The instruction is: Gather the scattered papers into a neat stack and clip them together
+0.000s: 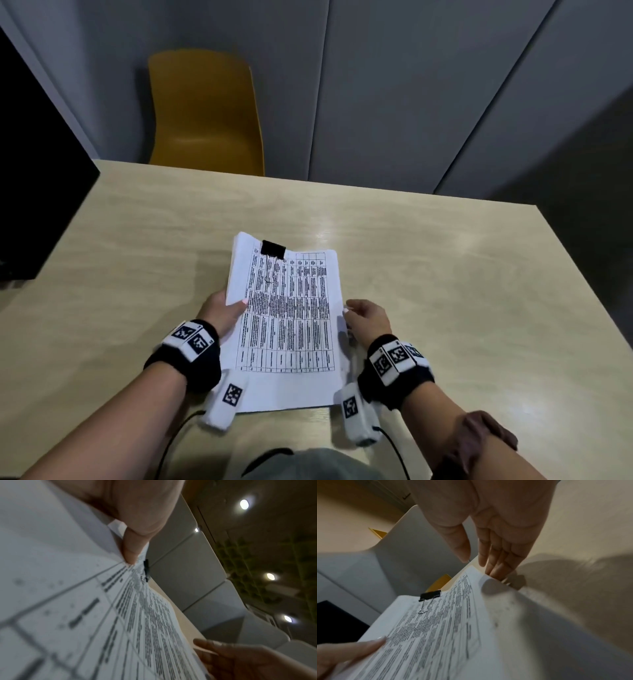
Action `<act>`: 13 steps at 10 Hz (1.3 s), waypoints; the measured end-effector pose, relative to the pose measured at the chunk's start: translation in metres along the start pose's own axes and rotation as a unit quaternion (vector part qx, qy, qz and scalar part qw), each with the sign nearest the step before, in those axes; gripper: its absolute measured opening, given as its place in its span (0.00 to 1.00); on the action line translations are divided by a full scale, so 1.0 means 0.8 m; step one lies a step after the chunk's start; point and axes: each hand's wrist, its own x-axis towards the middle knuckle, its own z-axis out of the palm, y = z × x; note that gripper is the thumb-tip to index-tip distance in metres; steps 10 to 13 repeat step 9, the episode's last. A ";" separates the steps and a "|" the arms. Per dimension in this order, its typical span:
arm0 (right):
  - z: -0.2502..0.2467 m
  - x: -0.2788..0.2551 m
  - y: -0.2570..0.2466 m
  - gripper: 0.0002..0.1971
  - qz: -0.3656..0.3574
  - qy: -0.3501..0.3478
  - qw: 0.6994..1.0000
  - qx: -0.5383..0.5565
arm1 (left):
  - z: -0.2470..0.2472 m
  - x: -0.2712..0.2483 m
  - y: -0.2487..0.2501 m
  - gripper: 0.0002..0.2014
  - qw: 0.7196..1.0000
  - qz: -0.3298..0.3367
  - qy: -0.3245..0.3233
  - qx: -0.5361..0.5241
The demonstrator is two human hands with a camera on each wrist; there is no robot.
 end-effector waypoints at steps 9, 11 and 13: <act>-0.010 -0.044 0.024 0.24 -0.093 -0.033 0.993 -0.059 | -0.039 -0.006 -0.008 0.37 0.999 -0.021 -0.003 0.031; -0.010 -0.044 0.024 0.24 -0.093 -0.033 0.993 -0.059 | -0.039 -0.006 -0.008 0.37 0.999 -0.021 -0.003 0.031; -0.010 -0.044 0.024 0.24 -0.093 -0.033 0.993 -0.059 | -0.039 -0.006 -0.008 0.37 0.999 -0.021 -0.003 0.031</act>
